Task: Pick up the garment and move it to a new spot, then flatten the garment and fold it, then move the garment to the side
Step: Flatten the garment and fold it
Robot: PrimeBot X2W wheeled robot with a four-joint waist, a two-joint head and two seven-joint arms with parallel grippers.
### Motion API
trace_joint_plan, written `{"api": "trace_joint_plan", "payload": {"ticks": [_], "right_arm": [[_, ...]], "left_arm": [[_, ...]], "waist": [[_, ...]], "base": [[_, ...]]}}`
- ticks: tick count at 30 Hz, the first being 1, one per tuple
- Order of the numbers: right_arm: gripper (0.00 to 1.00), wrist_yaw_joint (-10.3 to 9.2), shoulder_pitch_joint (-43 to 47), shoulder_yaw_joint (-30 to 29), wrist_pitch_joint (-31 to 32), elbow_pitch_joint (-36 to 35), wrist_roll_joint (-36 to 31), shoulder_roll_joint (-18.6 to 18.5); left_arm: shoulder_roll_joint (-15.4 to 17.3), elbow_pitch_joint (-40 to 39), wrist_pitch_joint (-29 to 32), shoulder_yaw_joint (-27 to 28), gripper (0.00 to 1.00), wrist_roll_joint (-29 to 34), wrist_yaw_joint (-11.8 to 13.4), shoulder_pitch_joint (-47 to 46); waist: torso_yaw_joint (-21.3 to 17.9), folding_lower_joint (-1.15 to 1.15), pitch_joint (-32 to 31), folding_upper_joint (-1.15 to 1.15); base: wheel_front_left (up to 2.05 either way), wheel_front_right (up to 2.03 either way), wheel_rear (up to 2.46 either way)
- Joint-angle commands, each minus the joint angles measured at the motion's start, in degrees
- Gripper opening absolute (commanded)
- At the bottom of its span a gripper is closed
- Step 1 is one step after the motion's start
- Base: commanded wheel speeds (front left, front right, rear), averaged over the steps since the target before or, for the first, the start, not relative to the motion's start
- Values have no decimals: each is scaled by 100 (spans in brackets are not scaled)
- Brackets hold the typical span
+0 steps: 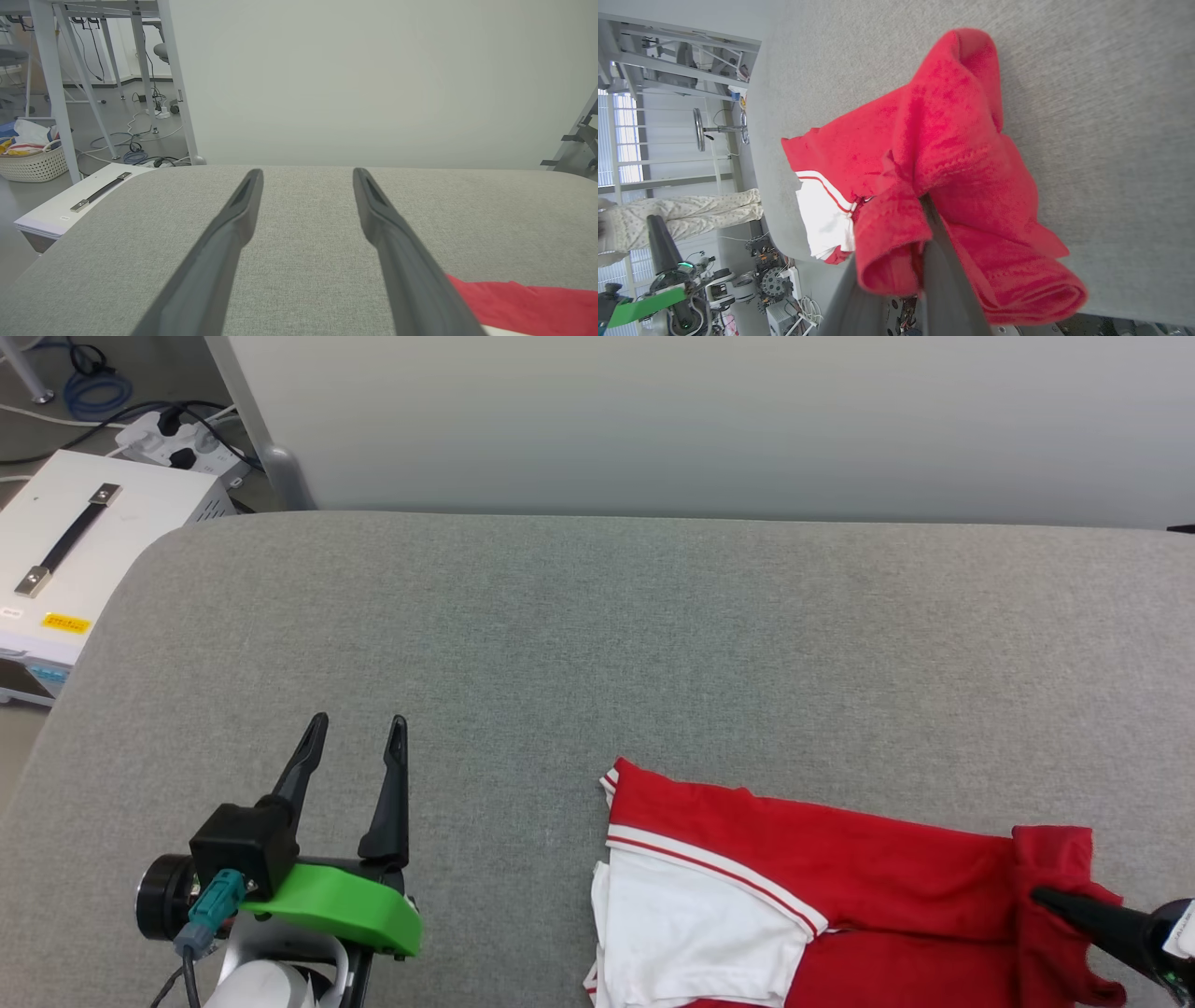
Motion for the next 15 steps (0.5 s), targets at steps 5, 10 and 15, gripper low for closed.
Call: {"api": "trace_joint_plan", "payload": {"ticks": [5,10,15], "right_arm": [[0,-2,-199,670,92,735,1559,18],[0,-2,-216,1695,-333,1076,2515,19],[0,-2,-287,2716,-918,1198,3064,19]], "left_arm": [[1,2,29,-70,100,8,-4,-67],[-15,18,23,-92,100,7,-19,-165],[-48,32,-8,-108,100,-15,-36,-214]], "waist": [[121,0,-31,0],[251,0,-22,0],[366,0,54,0]], "base": [[0,0,0],[0,0,0],[0,0,0]]}}
